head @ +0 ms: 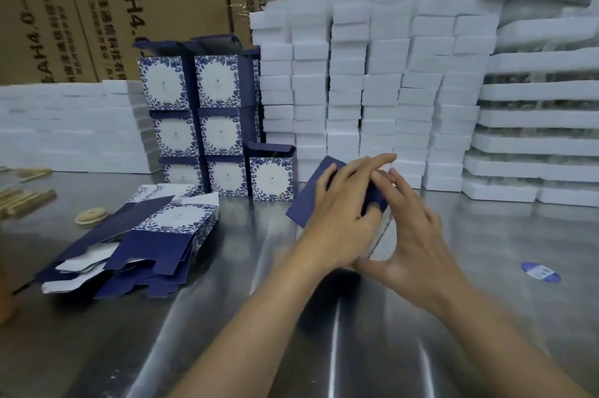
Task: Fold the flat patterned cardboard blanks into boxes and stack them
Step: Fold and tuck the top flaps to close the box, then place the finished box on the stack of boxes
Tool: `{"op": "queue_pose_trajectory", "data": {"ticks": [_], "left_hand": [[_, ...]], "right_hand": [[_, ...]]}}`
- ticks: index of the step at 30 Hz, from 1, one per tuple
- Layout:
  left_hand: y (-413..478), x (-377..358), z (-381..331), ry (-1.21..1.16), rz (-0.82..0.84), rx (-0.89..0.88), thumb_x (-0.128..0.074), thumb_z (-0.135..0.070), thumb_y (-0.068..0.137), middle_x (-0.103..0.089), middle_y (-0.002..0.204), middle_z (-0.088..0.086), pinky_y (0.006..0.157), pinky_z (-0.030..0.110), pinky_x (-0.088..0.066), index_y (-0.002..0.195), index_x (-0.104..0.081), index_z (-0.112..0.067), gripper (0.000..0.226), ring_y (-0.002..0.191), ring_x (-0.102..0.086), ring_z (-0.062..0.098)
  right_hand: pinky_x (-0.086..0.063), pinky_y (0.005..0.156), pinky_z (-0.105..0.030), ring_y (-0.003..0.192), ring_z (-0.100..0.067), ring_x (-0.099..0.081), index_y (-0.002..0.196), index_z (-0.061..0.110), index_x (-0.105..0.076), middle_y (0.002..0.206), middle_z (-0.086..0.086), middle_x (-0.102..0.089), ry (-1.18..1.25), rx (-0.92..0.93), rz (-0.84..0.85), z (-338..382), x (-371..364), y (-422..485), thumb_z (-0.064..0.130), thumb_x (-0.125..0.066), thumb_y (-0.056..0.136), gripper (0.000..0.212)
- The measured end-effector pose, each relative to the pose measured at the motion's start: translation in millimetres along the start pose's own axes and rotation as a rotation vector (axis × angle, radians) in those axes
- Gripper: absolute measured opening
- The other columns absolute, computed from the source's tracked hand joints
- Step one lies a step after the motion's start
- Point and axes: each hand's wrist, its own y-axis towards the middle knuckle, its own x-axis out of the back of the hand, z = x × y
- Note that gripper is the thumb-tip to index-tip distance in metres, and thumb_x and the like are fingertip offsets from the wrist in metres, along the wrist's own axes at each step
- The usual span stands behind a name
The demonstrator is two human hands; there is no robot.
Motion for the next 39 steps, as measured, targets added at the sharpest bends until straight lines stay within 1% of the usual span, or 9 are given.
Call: {"op": "queue_pose_trajectory", "data": {"ticks": [3, 7, 11, 15, 18, 21, 25, 29, 39], "left_hand": [[1, -5, 4, 0.168, -0.028, 0.018, -0.059, -0.024, 0.102, -0.054, 0.151, -0.009, 0.124, 0.031, -0.028, 0.151, -0.05, -0.027, 0.05, 0.151, -0.036, 0.009], [5, -8, 11, 0.601, 0.05, 0.056, -0.051, -0.032, 0.108, -0.067, 0.129, -0.01, 0.108, 0.039, -0.039, 0.132, -0.066, -0.03, 0.029, 0.13, -0.053, 0.016], [12, -4, 21, 0.653, 0.155, 0.094, -0.054, -0.034, 0.106, -0.061, 0.132, -0.009, 0.104, 0.044, -0.043, 0.138, -0.056, -0.032, 0.032, 0.132, -0.051, 0.022], [14, -1, 36, 0.615, 0.261, 0.174, -0.058, -0.044, 0.104, -0.048, 0.153, -0.006, 0.109, 0.051, -0.047, 0.156, -0.039, -0.04, 0.056, 0.153, -0.031, 0.029], [6, -21, 39, 0.646, 0.131, 0.317, -0.048, -0.078, 0.092, -0.043, 0.151, -0.004, 0.109, 0.059, -0.04, 0.146, -0.041, -0.042, 0.066, 0.156, -0.018, 0.033], [7, -42, 43, 0.656, 0.001, 0.414, -0.045, -0.086, 0.085, -0.041, 0.15, -0.002, 0.108, 0.069, -0.035, 0.14, -0.042, -0.038, 0.073, 0.154, -0.015, 0.033], [12, -41, 60, 0.624, -0.147, 0.385, -0.058, -0.06, 0.085, -0.049, 0.135, -0.003, 0.092, 0.054, -0.047, 0.124, -0.051, -0.035, 0.048, 0.139, -0.033, 0.027], [56, 8, 79, 0.626, -0.167, 0.293, -0.054, -0.065, 0.084, -0.054, 0.127, -0.004, 0.095, 0.051, -0.044, 0.121, -0.059, -0.034, 0.049, 0.124, -0.042, 0.022], [211, 117, 121, 0.713, -0.592, 0.02, -0.054, -0.06, 0.097, -0.058, 0.126, -0.004, 0.113, 0.064, -0.035, 0.121, -0.064, -0.029, 0.041, 0.128, -0.048, 0.022]], "right_hand": [[-0.033, 0.115, -0.045, 0.144, -0.005, -0.043, 0.156, 0.066, -0.008, 0.159, 0.02, -0.041, 0.104, -0.208, -0.148, 2, -11, -2, 0.066, -0.073, 0.064, 0.113], [-0.045, 0.107, -0.051, 0.11, 0.005, -0.06, 0.151, 0.072, -0.009, 0.131, 0.035, -0.049, 0.188, -0.322, -0.148, -2, -18, -4, 0.059, -0.084, 0.072, 0.11], [-0.045, 0.107, -0.048, 0.112, 0.006, -0.059, 0.151, 0.071, -0.012, 0.127, 0.041, -0.048, 0.183, -0.321, -0.118, -4, -24, -7, 0.048, -0.085, 0.081, 0.104], [-0.053, 0.1, -0.049, 0.108, 0.006, -0.063, 0.147, 0.073, -0.015, 0.135, 0.02, -0.053, 0.27, -0.362, -0.129, -11, -29, -8, 0.037, -0.081, 0.087, 0.096], [-0.053, 0.077, -0.02, 0.101, 0.007, -0.068, 0.147, 0.073, -0.02, 0.134, 0.017, -0.055, 0.338, -0.34, -0.108, -15, -36, -10, 0.023, -0.078, 0.09, 0.095], [-0.054, 0.071, -0.013, 0.094, 0.002, -0.073, 0.146, 0.071, -0.024, 0.135, 0.016, -0.054, 0.385, -0.353, -0.131, -17, -41, -11, 0.01, -0.074, 0.09, 0.096], [-0.054, 0.072, -0.023, 0.093, -0.001, -0.071, 0.145, 0.071, -0.026, 0.142, 0.009, -0.048, 0.383, -0.437, -0.227, -25, -37, -13, 0.012, -0.07, 0.094, 0.09], [-0.057, 0.075, -0.038, 0.085, 0.002, -0.068, 0.138, 0.076, -0.022, 0.129, 0.005, -0.054, 0.331, -0.49, -0.143, -33, -37, -17, 0.016, -0.071, 0.093, 0.089], [-0.053, 0.084, -0.028, 0.088, -0.002, -0.068, 0.137, 0.079, -0.019, 0.117, 0.022, -0.057, 0.207, -0.434, 0.192, -36, -47, -18, 0.028, -0.072, 0.092, 0.086]]}}
